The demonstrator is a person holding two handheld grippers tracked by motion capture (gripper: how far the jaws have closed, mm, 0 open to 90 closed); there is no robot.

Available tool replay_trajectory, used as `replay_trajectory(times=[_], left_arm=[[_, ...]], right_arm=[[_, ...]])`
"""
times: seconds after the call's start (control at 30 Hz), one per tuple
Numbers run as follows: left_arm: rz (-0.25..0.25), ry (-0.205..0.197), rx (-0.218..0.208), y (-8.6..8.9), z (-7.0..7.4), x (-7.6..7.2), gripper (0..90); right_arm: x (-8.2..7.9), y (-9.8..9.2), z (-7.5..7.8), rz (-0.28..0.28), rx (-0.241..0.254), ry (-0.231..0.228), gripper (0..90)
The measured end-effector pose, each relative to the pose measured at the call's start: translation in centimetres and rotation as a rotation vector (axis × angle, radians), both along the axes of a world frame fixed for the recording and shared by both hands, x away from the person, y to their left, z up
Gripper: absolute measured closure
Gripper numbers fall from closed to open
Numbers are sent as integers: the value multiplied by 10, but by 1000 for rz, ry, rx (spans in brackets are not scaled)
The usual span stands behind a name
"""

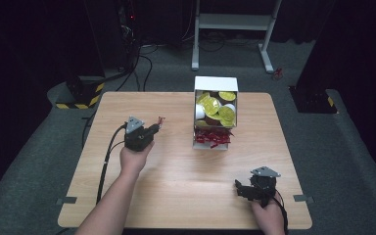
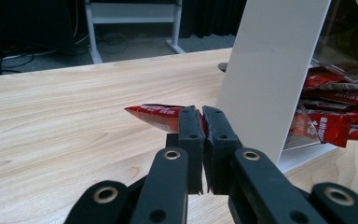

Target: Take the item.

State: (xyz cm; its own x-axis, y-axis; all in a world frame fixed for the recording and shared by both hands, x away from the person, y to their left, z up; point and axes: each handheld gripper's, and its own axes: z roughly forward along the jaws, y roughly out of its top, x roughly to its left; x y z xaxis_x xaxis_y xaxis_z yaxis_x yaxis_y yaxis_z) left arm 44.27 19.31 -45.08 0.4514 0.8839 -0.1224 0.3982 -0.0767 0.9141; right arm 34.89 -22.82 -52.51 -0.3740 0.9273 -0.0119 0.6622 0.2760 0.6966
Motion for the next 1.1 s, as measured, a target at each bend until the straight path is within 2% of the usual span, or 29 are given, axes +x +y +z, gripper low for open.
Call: replay_trajectory(times=[0.17, 0.47, 0.8, 0.97, 1.0, 1.1], left_arm=[[16, 18, 11, -1, -8, 5, 869], [10, 53, 17, -10, -23, 14, 869], [20, 99, 51, -14, -39, 19, 863], [28, 158, 81, -14, -49, 20, 854], [33, 174, 76, -14, -51, 20, 853], [26, 193, 93, -14, -55, 22, 851]], right_arm=[[0, 1, 0, 21, 0, 1, 77], [0, 1, 0, 21, 1, 2, 77], [0, 1, 0, 21, 0, 1, 77], [0, 1, 0, 21, 0, 1, 77], [0, 1, 0, 21, 0, 1, 76], [0, 1, 0, 20, 2, 3, 76]])
